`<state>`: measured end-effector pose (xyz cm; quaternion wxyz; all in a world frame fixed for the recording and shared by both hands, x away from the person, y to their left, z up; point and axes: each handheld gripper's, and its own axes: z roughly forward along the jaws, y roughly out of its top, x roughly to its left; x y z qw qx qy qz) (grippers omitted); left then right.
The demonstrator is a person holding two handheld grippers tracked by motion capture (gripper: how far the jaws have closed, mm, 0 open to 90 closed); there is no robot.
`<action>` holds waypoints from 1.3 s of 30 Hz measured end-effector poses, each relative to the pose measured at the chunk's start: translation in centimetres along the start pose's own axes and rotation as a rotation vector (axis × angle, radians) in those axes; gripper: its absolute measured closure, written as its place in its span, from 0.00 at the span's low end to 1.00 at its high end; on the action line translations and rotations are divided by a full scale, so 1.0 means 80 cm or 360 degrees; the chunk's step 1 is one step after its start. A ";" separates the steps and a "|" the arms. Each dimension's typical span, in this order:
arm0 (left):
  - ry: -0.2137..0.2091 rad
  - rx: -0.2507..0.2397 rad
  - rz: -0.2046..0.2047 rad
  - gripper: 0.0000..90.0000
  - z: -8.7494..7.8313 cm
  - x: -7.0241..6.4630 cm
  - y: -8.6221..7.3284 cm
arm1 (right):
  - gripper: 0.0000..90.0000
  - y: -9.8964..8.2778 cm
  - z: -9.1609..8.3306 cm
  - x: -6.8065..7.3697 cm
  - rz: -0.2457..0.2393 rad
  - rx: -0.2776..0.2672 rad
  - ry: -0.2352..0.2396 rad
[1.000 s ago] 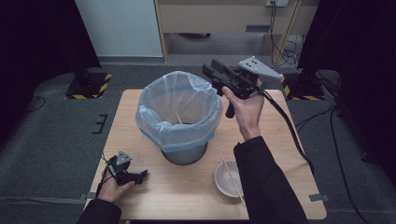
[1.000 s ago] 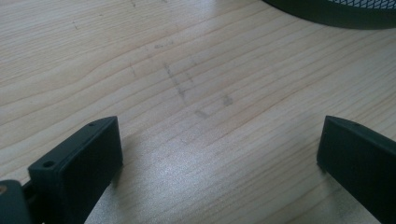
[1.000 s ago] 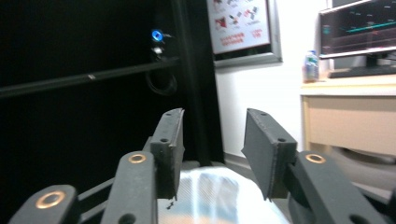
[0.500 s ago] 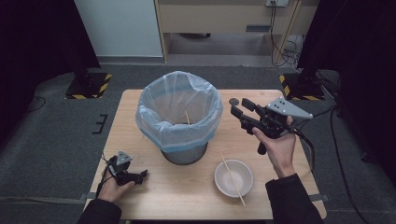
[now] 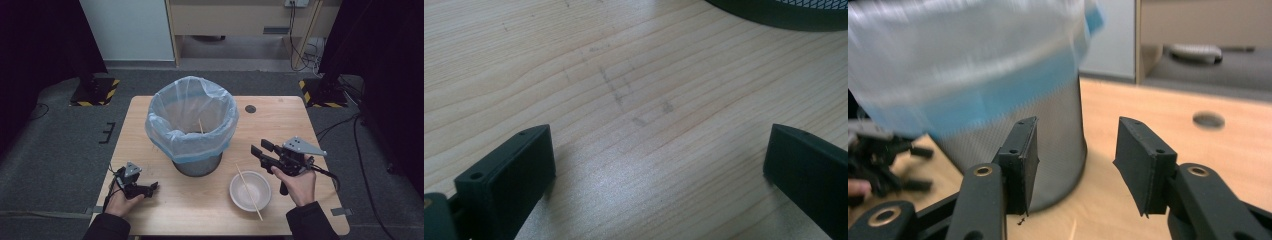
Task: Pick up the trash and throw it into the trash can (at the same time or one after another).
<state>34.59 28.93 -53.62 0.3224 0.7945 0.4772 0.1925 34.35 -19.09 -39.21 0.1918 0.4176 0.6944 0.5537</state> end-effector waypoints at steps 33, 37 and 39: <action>-0.0001 0.0000 0.0000 0.00 0.000 0.000 0.000 | 0.73 -0.101 0.044 0.007 0.0069 0.0621 0.0018; -0.0001 0.0000 0.0000 0.00 0.000 0.000 0.000 | 0.76 -0.103 0.049 0.007 0.0076 0.0660 0.0005; -0.0001 0.0000 0.0000 0.00 0.000 0.000 0.000 | 0.78 -0.105 0.051 0.007 0.0082 0.0677 0.0007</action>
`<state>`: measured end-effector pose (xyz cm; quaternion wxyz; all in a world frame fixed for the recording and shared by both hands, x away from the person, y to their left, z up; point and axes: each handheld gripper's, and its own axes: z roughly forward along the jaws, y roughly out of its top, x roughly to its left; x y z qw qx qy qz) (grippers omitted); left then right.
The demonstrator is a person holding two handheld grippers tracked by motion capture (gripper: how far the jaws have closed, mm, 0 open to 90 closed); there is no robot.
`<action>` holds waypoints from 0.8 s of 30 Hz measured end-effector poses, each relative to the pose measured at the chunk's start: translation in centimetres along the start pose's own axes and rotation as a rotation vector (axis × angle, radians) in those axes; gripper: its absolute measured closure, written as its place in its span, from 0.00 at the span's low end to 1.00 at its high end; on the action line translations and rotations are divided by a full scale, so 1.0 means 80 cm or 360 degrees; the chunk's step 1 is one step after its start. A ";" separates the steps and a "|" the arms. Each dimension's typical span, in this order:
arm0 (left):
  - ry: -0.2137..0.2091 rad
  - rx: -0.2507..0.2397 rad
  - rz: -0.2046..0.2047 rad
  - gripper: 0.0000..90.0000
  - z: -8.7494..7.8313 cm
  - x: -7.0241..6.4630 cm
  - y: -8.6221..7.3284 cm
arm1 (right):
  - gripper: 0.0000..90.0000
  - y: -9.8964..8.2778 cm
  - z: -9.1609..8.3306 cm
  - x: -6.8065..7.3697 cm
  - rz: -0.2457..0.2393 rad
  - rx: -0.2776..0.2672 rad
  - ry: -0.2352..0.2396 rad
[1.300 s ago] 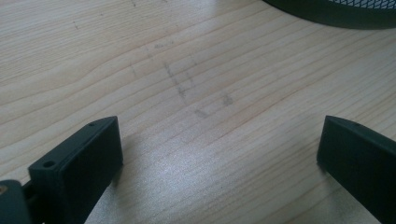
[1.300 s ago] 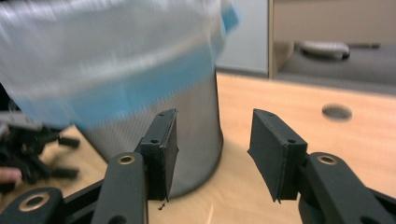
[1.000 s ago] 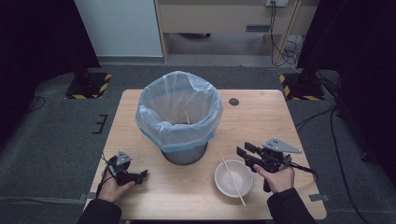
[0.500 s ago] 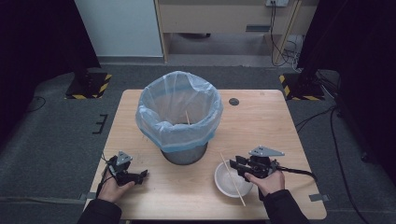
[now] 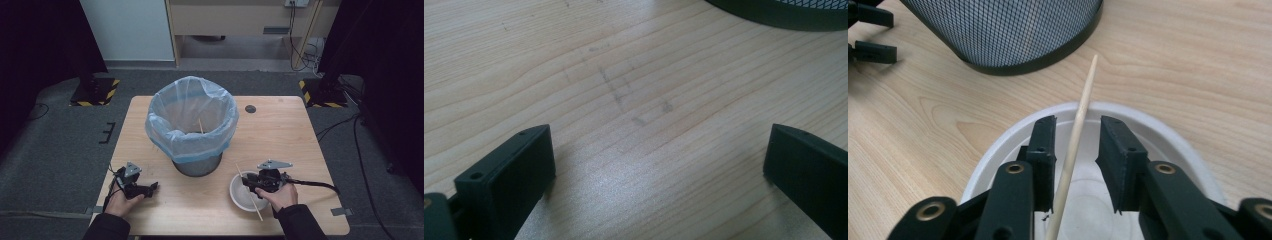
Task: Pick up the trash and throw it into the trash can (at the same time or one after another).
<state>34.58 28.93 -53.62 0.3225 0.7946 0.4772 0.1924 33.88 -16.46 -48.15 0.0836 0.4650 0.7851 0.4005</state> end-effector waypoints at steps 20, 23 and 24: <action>0.0000 0.0000 0.0000 0.00 0.000 0.000 0.000 | 0.95 0.001 0.012 -0.001 0.0060 0.0152 -0.0005; 0.0000 0.0000 0.0000 0.00 0.000 0.000 0.000 | 0.95 0.003 0.009 -0.002 0.0062 0.0136 0.0002; 0.0000 0.0000 0.0000 0.00 0.000 0.000 0.000 | 0.95 0.004 0.007 -0.002 0.0065 0.0125 0.0002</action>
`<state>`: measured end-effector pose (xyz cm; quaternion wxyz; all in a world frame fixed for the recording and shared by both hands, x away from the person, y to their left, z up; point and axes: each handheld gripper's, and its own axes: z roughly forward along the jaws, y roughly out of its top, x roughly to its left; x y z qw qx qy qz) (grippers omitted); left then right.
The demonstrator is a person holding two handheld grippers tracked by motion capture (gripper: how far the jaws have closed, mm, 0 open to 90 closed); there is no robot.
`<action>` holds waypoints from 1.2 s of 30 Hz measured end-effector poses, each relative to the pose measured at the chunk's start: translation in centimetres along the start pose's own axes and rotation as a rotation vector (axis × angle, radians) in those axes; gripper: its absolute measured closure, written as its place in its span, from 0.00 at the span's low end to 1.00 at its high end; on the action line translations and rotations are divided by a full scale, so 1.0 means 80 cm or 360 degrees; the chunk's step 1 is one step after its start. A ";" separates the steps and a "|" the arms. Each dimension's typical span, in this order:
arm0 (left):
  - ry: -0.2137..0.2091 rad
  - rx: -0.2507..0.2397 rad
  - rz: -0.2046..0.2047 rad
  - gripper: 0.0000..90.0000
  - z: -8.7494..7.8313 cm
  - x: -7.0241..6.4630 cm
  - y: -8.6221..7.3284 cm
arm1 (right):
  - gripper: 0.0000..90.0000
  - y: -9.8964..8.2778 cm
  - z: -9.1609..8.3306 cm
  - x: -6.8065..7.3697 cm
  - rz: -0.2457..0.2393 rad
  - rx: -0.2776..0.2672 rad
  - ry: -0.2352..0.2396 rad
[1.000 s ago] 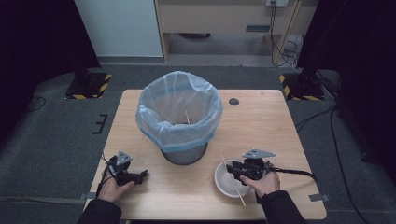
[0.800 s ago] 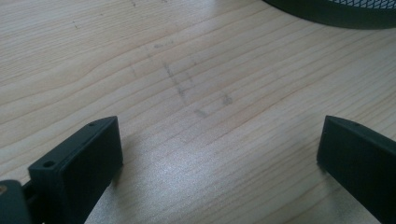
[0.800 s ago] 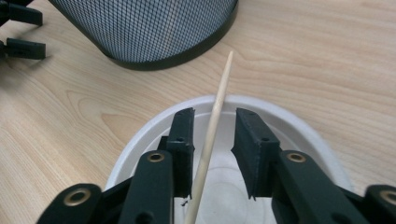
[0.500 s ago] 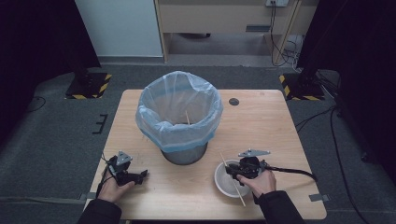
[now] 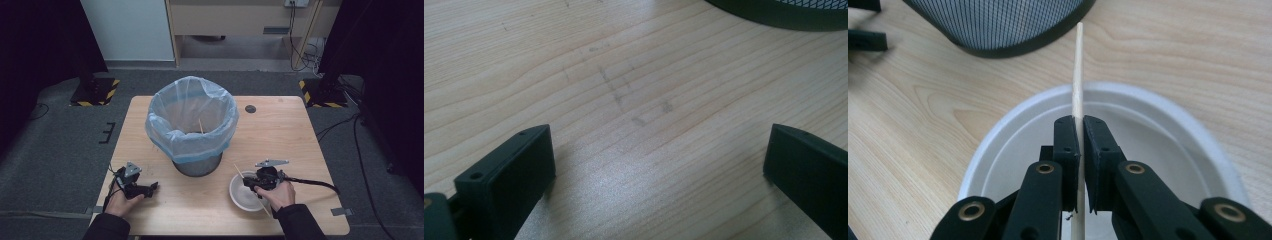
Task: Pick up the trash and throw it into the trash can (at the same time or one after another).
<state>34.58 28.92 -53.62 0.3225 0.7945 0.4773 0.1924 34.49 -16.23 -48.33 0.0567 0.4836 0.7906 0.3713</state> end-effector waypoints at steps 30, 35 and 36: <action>0.0000 0.0000 0.0000 0.00 0.000 0.000 0.000 | 0.95 0.047 -0.103 -0.037 0.0133 -0.0974 0.0085; 0.0000 0.0000 0.0000 0.00 0.000 0.000 0.000 | 0.95 0.059 -0.123 -0.041 0.0153 -0.1145 0.0096; 0.0000 0.0000 0.0000 0.00 0.000 0.000 0.000 | 0.95 0.062 -0.127 -0.042 0.0149 -0.1172 0.0099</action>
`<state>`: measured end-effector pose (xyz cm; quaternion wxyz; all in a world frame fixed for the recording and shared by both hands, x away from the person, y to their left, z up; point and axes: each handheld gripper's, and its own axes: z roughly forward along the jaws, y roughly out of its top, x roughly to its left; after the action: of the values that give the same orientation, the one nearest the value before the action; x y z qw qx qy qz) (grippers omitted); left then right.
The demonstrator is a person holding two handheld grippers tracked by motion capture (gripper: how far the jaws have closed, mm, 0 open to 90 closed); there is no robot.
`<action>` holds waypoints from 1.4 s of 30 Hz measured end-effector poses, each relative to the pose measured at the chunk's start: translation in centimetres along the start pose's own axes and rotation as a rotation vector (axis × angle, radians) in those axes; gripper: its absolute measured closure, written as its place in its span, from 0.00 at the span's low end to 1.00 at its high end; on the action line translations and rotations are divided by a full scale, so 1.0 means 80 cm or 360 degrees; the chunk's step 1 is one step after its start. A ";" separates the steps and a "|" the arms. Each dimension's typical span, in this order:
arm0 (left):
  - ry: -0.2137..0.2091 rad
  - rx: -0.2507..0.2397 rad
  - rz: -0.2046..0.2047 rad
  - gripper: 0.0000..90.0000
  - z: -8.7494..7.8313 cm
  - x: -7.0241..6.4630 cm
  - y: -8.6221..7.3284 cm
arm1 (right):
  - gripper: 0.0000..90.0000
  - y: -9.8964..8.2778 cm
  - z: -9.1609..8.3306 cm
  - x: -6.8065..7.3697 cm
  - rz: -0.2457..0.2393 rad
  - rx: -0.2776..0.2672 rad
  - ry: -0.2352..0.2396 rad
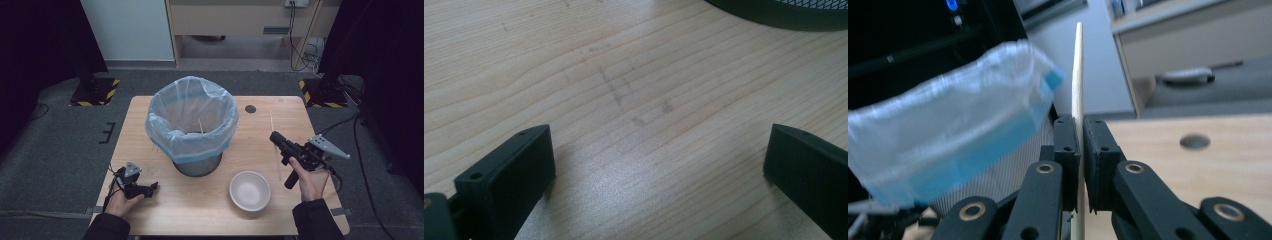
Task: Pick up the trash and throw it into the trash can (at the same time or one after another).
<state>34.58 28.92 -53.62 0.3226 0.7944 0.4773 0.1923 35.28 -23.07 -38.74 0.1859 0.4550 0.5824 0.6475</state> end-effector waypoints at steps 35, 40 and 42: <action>0.0000 0.0000 0.0001 0.00 0.000 0.000 0.000 | 0.95 0.108 0.026 0.014 -0.0027 -0.0497 0.0132; 0.0000 0.0000 0.0000 0.00 0.000 0.000 0.000 | 0.95 0.118 0.031 0.023 -0.0038 -0.0522 0.0167; 0.0000 0.0000 0.0001 0.00 0.000 0.000 0.000 | 0.95 0.121 0.033 0.025 -0.0046 -0.0526 0.0175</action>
<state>34.58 28.92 -53.63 0.3226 0.7945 0.4771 0.1923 39.17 -22.42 -29.29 0.2354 0.3735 0.4837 0.7557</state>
